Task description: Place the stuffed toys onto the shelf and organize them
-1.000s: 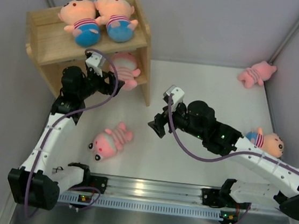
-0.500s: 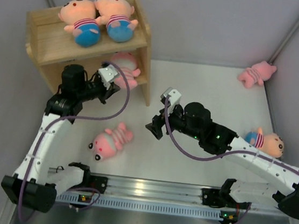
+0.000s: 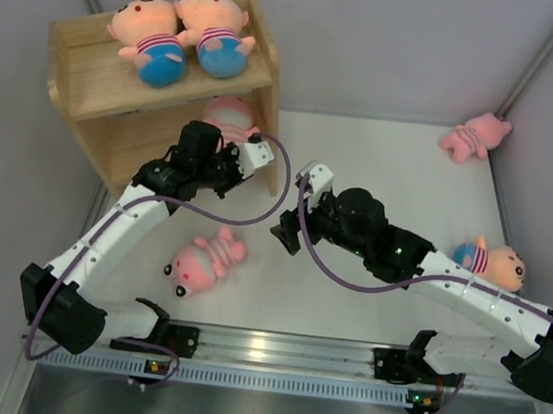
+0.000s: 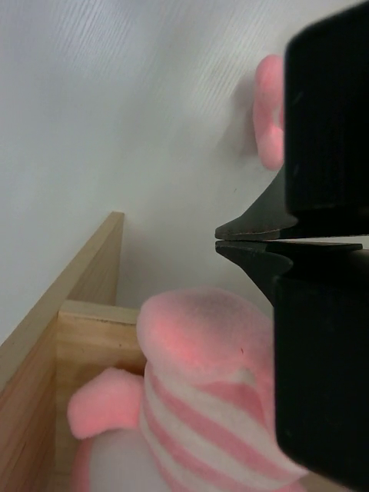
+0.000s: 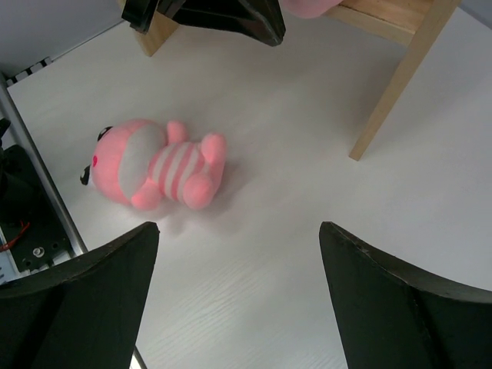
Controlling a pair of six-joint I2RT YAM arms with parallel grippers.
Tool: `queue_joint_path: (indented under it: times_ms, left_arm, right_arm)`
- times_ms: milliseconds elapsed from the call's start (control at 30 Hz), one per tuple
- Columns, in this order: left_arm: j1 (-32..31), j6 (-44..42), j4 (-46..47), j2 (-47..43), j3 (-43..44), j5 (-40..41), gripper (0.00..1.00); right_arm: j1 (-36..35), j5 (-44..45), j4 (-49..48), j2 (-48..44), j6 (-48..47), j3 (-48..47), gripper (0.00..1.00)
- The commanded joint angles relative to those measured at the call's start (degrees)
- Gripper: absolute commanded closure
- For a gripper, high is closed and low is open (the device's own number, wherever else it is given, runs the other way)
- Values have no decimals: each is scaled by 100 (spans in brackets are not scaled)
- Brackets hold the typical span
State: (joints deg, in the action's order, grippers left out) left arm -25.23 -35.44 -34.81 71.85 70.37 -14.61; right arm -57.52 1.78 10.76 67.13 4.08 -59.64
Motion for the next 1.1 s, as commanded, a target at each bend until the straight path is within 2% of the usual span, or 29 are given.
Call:
queue_joint_path:
  times_ms: [0, 200, 467, 600, 733, 833, 867, 1067]
  left_arm:
    - [1, -226, 544, 162, 249, 459, 100]
    - [36, -358, 975, 592, 363, 696, 100]
    - [168, -104, 1284, 971, 829, 696, 100]
    - [177, -77, 1100, 611, 619, 337, 100]
    - [177, 2, 143, -117, 356, -417, 100]
    - [185, 230, -595, -873, 136, -569, 91]
    - [177, 379, -1059, -1136, 100, -552, 84]
    - [177, 748, -1854, -2499, -392, -97, 65]
  right_arm:
    - [74, 129, -145, -34, -82, -162, 14]
    - [74, 200, -101, -86, -91, -171, 14]
    - [74, 217, -30, -262, -21, -57, 15]
    - [74, 200, -100, -438, 84, 162, 14]
    - [91, 60, -268, -325, 286, 338, 13]
    - [100, -152, -487, 157, 532, 313, 11]
    - [109, -308, -522, 308, 585, 217, 10]
    - [170, -1012, -1024, 1731, 419, -362, 6]
